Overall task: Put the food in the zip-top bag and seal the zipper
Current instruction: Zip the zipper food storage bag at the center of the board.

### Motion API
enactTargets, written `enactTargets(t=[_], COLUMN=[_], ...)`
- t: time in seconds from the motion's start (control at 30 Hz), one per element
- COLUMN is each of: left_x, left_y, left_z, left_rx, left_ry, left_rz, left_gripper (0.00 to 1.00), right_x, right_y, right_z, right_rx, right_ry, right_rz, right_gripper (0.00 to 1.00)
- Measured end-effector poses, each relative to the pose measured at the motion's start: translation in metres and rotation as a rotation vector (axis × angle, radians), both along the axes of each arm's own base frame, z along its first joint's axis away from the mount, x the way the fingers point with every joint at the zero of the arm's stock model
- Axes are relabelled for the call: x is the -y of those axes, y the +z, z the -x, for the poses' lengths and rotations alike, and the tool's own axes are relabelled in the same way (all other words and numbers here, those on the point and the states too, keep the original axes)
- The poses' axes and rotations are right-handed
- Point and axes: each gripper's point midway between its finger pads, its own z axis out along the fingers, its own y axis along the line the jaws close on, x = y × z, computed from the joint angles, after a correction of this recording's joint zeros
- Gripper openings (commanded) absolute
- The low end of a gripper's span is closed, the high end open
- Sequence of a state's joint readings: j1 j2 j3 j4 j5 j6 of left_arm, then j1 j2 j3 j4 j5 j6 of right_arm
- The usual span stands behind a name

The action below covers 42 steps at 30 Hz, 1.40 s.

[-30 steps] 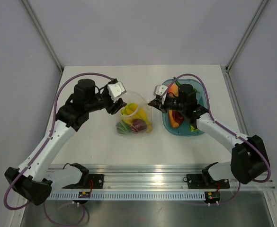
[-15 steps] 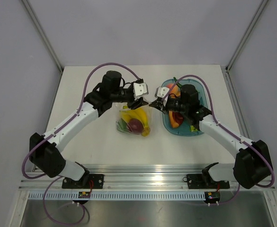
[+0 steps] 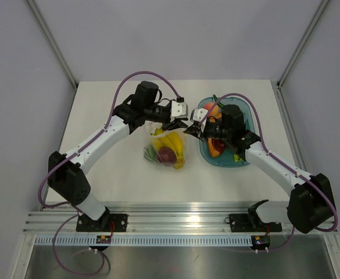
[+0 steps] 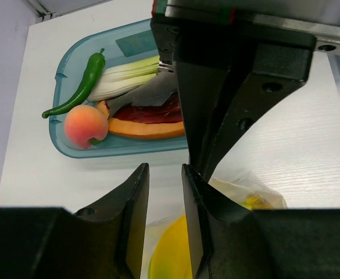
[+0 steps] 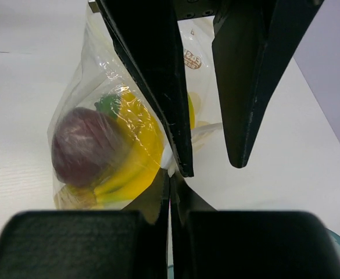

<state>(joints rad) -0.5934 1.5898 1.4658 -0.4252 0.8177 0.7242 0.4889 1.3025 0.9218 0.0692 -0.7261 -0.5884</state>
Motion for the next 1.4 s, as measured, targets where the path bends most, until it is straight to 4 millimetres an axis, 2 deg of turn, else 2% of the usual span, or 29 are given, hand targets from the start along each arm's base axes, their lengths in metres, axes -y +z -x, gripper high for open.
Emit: enactTargets(t=[0.2,0.43,0.6,0.73,1.03,1.23,1.37,1.4], left_x=[-0.003,-0.026,-0.033,-0.029,-0.017,-0.009,-0.009,-0.009], left_y=[-0.001,0.0,-0.003,0.001,-0.009,-0.016,-0.015,-0.015], left_z=[0.004,0.007,0.012,0.012,0.021,0.02,0.02,0.019], left_rx=[-0.007,-0.023,-0.044,-0.055,-0.095,-0.135,-0.142,-0.143], left_ry=[-0.02,0.0,-0.032,-0.064,-0.102,-0.107,-0.1,-0.099], left_rz=[0.002,0.01,-0.013,-0.019,-0.035,-0.034,-0.03,-0.029], left_gripper=[0.36,0.41,0.43,0.43,0.42,0.36,0.27,0.22], right_x=[0.0,0.0,0.0,0.0,0.0,0.0,0.0,0.0], right_y=[-0.002,-0.002,0.0,0.0,0.0,0.0,0.0,0.0], right_z=[0.001,0.0,-0.001,-0.001,-0.001,-0.001,-0.001,-0.001], right_rx=[-0.006,-0.001,0.008,0.009,0.008,0.007,0.007,0.007], right_ry=[0.0,-0.002,-0.001,-0.002,-0.001,-0.001,-0.001,-0.002], right_rz=[0.003,0.002,-0.004,-0.004,-0.004,-0.003,-0.003,-0.003], right_gripper=[0.0,0.0,0.0,0.0,0.0,0.0,0.0,0.0])
